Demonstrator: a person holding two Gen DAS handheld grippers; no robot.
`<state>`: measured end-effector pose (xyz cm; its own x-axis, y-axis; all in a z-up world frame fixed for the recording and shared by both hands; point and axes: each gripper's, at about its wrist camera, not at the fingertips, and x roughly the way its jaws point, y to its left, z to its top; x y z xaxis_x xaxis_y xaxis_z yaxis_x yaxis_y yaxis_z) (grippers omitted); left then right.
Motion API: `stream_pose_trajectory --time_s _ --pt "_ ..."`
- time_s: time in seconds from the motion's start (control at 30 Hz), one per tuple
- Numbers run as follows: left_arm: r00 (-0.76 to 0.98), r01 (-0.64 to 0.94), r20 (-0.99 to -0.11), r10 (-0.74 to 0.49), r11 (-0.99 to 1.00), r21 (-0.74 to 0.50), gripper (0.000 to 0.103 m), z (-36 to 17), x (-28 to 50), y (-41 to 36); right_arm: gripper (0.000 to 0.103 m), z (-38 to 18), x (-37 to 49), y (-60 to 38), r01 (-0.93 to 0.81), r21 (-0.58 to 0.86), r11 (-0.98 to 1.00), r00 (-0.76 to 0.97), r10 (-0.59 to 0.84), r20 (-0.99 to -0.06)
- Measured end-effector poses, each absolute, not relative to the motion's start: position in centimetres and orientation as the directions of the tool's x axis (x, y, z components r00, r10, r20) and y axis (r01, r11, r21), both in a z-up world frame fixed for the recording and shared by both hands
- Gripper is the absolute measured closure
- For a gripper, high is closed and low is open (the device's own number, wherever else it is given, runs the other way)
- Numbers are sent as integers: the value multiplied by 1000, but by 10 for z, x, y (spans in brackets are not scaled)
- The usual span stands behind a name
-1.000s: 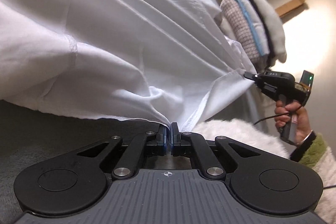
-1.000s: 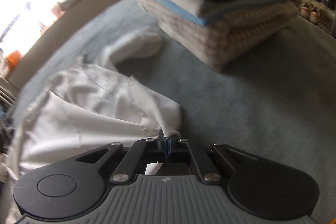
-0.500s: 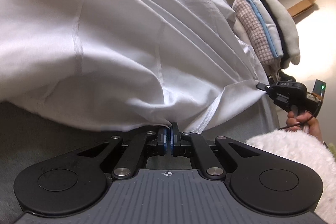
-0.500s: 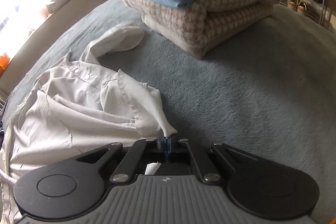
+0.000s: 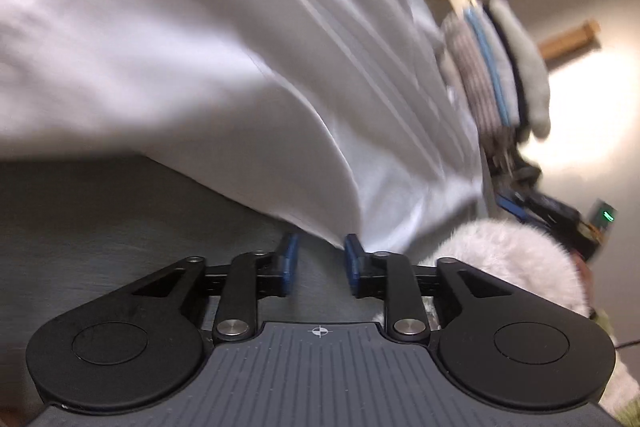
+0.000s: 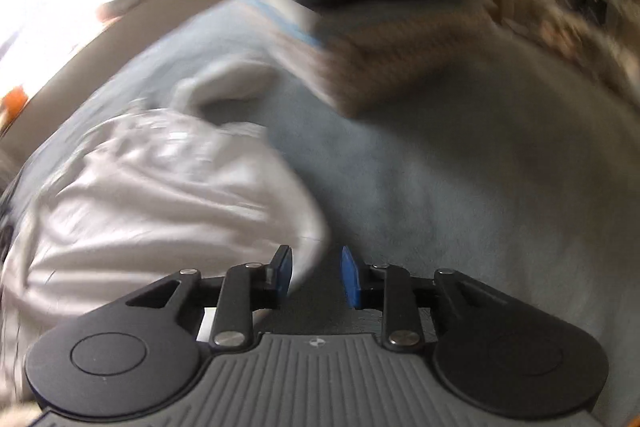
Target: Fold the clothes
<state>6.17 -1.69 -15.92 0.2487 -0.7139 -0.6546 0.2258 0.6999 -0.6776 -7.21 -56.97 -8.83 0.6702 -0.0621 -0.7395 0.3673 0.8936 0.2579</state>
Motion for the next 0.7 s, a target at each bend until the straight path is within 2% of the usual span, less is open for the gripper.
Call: stream_pose_trajectory --time_s 0.13,0.2,0.27,0.3,0.33,0.37,0.43,0.5,0.57,0.7 --pt "457 216 -660 -597 794 -569 70 -120 61 40 73 -31 -68 -516 119 79 990 753 -38 -657" --pt "527 215 -664 -531 839 -501 65 -102 57 65 73 -5 -60 -484 -25 25 999 787 35 -616" --pt "584 214 -675 -451 888 -408 48 -89 51 83 73 17 -49 -450 -182 23 983 795 161 -585" --pt "606 205 -682 -409 909 -363 43 -86 46 90 73 23 -43 -433 -264 45 963 776 240 -583" --pt "623 194 -688 -372 926 -324 36 -86 42 97 73 26 -36 -415 -353 77 933 740 328 -587" --pt "640 181 -692 -334 941 -286 34 -85 38 103 73 26 -29 -396 -435 114 893 691 413 -593" --pt "643 138 -706 -297 952 -274 34 -94 36 113 72 16 -12 -354 -571 208 794 555 561 -614" --pt "625 101 -720 -301 946 -308 34 -108 39 123 72 -5 2 -306 -661 271 700 407 638 -654" --pt "615 93 -722 -317 939 -333 34 -120 44 129 72 -32 11 -259 -727 293 620 272 653 -706" --pt "627 106 -712 -316 940 -324 37 -132 49 133 72 -96 29 -186 -753 333 567 44 550 -834"
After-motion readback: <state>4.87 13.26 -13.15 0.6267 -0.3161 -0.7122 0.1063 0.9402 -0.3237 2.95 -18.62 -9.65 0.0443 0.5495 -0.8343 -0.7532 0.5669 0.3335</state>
